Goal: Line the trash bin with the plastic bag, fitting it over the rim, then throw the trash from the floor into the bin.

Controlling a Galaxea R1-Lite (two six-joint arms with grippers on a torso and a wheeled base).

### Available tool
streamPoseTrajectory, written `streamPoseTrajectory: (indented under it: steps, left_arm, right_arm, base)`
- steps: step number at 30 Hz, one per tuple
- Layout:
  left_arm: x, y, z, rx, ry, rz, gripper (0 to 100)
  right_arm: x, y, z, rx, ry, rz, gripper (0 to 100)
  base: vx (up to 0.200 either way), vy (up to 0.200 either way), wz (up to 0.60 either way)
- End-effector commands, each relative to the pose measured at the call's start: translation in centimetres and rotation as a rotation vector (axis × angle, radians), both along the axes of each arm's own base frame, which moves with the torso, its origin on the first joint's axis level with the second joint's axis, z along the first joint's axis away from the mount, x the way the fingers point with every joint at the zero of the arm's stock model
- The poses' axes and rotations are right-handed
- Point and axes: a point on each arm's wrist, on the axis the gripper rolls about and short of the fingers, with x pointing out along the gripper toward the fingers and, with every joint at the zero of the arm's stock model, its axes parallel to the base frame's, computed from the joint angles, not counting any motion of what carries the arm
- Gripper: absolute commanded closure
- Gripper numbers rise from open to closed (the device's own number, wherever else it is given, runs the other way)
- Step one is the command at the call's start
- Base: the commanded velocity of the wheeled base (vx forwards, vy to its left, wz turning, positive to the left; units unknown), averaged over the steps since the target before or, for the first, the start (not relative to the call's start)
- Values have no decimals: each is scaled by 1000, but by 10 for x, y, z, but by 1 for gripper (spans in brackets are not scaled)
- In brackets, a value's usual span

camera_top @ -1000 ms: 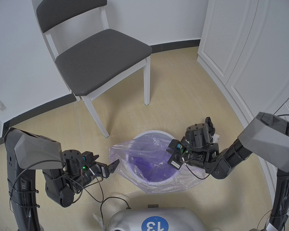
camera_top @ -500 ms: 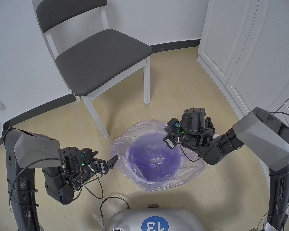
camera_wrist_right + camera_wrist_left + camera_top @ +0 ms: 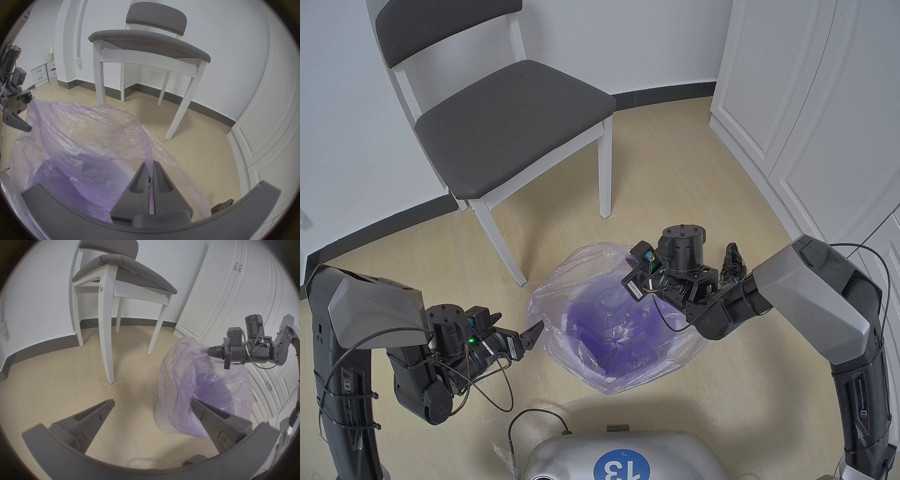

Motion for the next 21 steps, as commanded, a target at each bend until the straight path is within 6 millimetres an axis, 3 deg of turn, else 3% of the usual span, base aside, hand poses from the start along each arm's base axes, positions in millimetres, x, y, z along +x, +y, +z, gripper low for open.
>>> streamPoseTrajectory:
  steps: [1, 2, 10, 15, 21]
  left_arm:
    - [0, 0, 2, -6, -17, 0, 0]
    - [0, 0, 2, -6, -19, 0, 0]
    - [1, 0, 3, -7, -22, 0, 0]
    - [0, 0, 6, -10, -29, -1, 0]
    - [0, 0, 8, -11, -33, -3, 0]
  right_arm:
    - [9, 4, -7, 9, -15, -4, 100]
    - [11, 5, -6, 14, -24, -6, 0]
    - [23, 12, -11, 66, -50, -60, 0]
    - [18, 10, -11, 63, -39, -72, 0]
    - [2, 1, 12, 106, 3, -57, 0]
  base:
    - [0, 0, 0]
    - [0, 0, 0]
    - [0, 0, 0]
    - [0, 0, 0]
    - [0, 0, 0]
